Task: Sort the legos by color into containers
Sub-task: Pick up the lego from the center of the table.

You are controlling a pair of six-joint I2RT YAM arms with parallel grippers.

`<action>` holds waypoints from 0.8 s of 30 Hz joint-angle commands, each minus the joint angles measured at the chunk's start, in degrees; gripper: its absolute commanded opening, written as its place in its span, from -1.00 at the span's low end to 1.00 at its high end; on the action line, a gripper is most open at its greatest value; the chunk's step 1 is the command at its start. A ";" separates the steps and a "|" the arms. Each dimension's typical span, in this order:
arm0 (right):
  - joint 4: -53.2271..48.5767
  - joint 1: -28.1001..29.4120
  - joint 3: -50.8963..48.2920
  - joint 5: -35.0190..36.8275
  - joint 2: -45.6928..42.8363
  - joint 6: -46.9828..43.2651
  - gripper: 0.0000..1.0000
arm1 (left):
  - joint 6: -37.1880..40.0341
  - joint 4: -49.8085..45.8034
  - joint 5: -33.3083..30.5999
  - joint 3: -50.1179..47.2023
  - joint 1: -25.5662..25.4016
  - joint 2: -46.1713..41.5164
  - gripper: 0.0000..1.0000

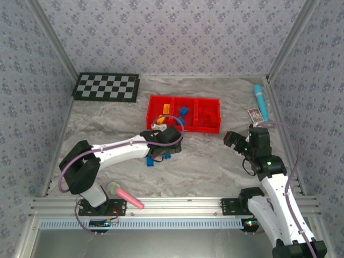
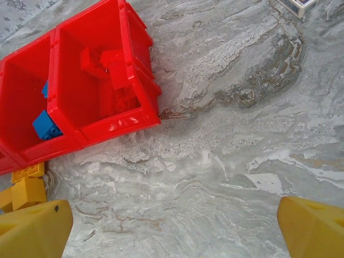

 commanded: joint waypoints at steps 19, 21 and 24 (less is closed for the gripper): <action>-1.47 -0.19 -2.52 -1.19 -3.97 0.72 0.99 | -17.56 2.25 -0.75 4.20 -3.69 10.84 0.51; -1.40 -0.19 -2.46 -1.28 -3.97 0.65 0.99 | -17.28 2.66 -0.26 4.18 -3.46 11.24 0.47; -1.55 -0.21 -2.38 -1.25 -4.05 0.65 0.99 | -17.35 3.62 0.40 3.57 -3.24 11.38 0.37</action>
